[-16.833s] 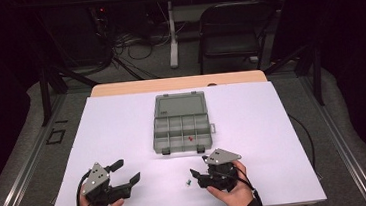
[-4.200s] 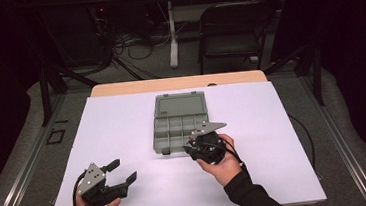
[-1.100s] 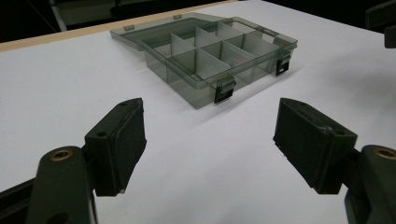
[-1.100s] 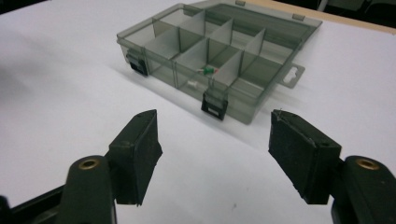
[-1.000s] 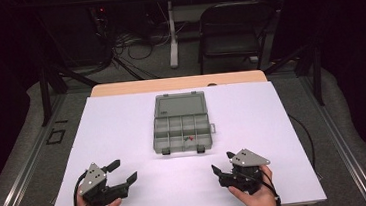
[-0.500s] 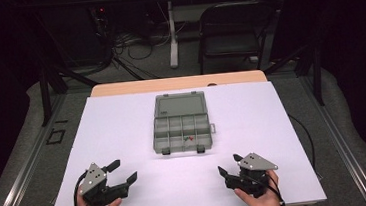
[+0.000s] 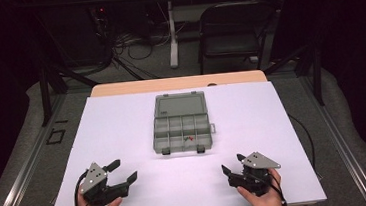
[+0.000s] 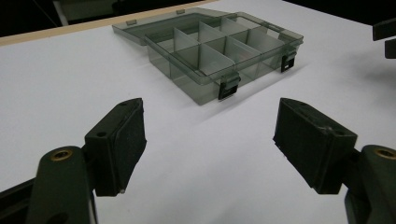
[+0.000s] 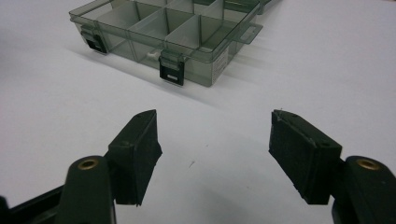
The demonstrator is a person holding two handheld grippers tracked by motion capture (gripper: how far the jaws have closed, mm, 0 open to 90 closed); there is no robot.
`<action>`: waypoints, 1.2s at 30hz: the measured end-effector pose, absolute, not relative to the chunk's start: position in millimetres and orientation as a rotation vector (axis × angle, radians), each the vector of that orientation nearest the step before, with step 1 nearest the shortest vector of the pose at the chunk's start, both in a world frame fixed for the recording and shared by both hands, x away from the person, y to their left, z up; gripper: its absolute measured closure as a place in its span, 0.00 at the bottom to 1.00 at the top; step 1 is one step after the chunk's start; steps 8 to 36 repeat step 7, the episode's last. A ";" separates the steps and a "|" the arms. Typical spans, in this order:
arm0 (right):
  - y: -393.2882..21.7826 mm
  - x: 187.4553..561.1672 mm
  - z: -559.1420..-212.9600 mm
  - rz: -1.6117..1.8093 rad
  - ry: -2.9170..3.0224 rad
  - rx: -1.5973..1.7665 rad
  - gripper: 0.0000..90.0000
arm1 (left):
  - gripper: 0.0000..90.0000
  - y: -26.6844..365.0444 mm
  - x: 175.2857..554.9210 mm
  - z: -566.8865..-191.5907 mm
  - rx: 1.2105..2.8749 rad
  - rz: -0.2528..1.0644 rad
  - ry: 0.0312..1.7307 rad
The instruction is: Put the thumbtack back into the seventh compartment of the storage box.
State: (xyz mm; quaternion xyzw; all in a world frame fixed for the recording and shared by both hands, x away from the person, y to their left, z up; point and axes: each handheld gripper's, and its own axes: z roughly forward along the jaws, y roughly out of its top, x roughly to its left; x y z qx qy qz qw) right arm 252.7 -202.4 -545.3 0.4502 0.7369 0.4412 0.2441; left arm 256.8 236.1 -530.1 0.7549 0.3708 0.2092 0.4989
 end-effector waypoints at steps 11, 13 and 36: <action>-202.3 254.2 -546.7 1.202 2.009 1.222 0.36 | 0.27 238.5 257.4 -528.8 1.822 0.508 0.896; -202.3 254.2 -546.7 1.202 2.009 1.222 0.36 | 0.27 238.5 257.4 -528.8 1.822 0.508 0.896; -202.3 254.2 -546.7 1.202 2.009 1.222 0.36 | 0.27 238.5 257.4 -528.8 1.822 0.508 0.896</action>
